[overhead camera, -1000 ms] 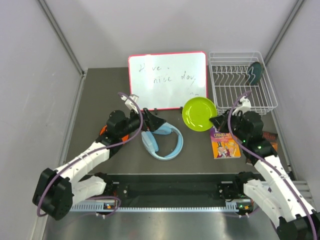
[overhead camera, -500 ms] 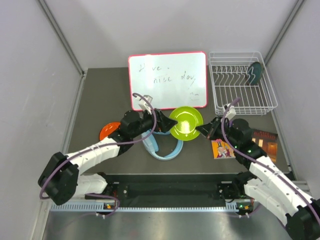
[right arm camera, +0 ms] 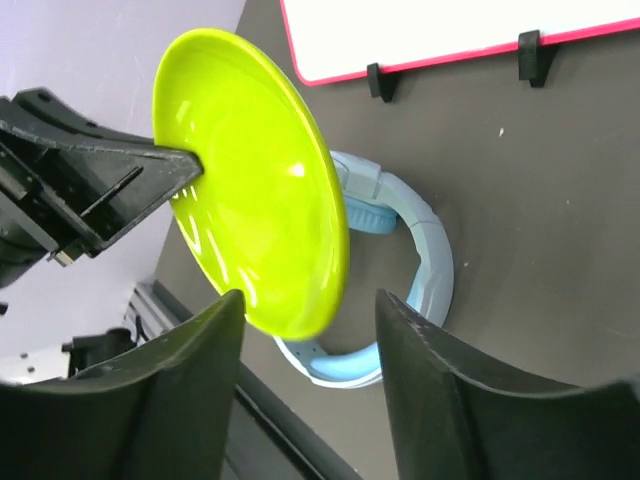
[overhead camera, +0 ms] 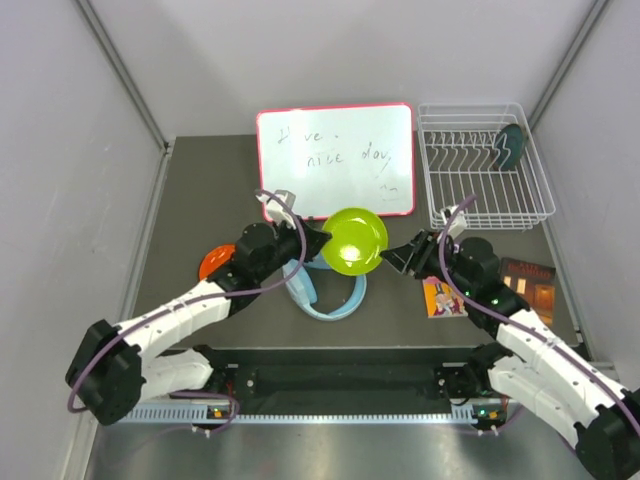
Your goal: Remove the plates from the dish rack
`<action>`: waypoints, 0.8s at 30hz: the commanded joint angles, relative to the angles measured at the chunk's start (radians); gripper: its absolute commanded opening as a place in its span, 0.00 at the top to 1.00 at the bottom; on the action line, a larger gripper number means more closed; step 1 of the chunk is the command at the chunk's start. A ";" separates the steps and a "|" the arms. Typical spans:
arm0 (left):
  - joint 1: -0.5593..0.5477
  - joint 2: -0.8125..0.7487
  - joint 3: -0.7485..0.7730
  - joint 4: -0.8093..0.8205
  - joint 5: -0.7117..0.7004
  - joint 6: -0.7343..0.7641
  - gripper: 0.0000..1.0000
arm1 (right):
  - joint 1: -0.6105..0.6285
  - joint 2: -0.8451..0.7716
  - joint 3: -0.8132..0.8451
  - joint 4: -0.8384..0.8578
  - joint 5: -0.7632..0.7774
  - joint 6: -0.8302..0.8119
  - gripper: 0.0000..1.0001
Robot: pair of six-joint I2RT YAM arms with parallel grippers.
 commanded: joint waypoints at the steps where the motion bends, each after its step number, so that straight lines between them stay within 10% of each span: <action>1: 0.003 -0.167 0.015 -0.106 -0.245 0.072 1.00 | 0.011 -0.045 0.069 -0.041 0.050 -0.053 0.34; 13: 0.112 -0.534 0.002 -0.662 -0.882 -0.014 1.00 | 0.006 -0.075 0.210 -0.271 0.243 -0.208 0.26; 24: 0.291 -0.625 -0.152 -0.709 -0.827 -0.077 1.00 | 0.003 -0.084 0.241 -0.313 0.256 -0.231 0.24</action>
